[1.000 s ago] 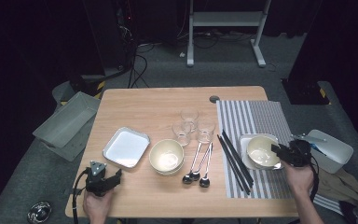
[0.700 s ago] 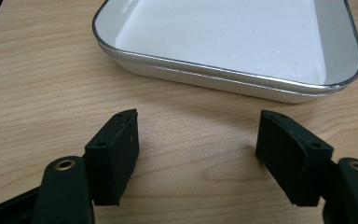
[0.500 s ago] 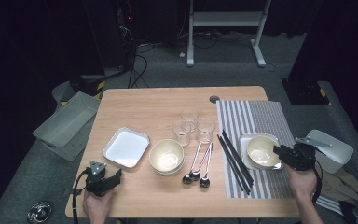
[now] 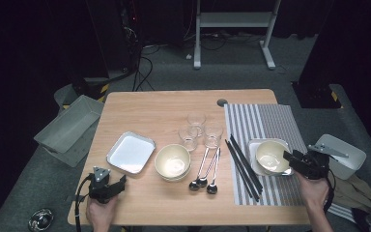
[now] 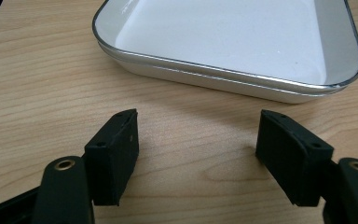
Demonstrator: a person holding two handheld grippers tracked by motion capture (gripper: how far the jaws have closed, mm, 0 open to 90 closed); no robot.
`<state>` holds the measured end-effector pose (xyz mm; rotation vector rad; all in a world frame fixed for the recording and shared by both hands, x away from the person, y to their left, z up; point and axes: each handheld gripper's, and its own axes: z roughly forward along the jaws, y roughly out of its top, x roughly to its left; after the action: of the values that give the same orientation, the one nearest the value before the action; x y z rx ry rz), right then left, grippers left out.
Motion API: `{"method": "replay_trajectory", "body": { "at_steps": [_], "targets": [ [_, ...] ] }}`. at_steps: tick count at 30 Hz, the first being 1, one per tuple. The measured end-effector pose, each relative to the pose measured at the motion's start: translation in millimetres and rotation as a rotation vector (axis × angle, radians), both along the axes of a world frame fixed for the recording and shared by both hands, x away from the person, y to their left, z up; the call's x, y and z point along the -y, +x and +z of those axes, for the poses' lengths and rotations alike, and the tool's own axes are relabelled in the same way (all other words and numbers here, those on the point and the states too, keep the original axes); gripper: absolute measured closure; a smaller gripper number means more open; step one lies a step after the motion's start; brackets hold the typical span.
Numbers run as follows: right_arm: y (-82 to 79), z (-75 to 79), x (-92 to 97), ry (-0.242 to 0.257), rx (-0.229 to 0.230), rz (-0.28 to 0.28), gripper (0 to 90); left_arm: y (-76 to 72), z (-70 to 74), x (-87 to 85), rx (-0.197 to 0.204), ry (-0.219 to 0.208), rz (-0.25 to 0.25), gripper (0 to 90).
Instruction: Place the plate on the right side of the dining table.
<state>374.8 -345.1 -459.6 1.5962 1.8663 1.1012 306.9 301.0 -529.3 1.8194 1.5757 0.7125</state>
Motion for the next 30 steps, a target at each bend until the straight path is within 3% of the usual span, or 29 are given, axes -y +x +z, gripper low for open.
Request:
{"method": "replay_trajectory", "body": {
  "at_steps": [10, 30],
  "targets": [
    [-2.8, 2.8, -4.9, -0.010, 0.022, 0.013, 52.5, 0.0, 0.0, 0.0, 0.000, 0.000, 0.000, 30.1],
    [-7.6, 7.2, -25.9, -0.040, 0.082, 0.101, 47.7, 0.2, 0.0, 0.2, 0.000, -0.001, 0.001, 30.1]
  ]
}}
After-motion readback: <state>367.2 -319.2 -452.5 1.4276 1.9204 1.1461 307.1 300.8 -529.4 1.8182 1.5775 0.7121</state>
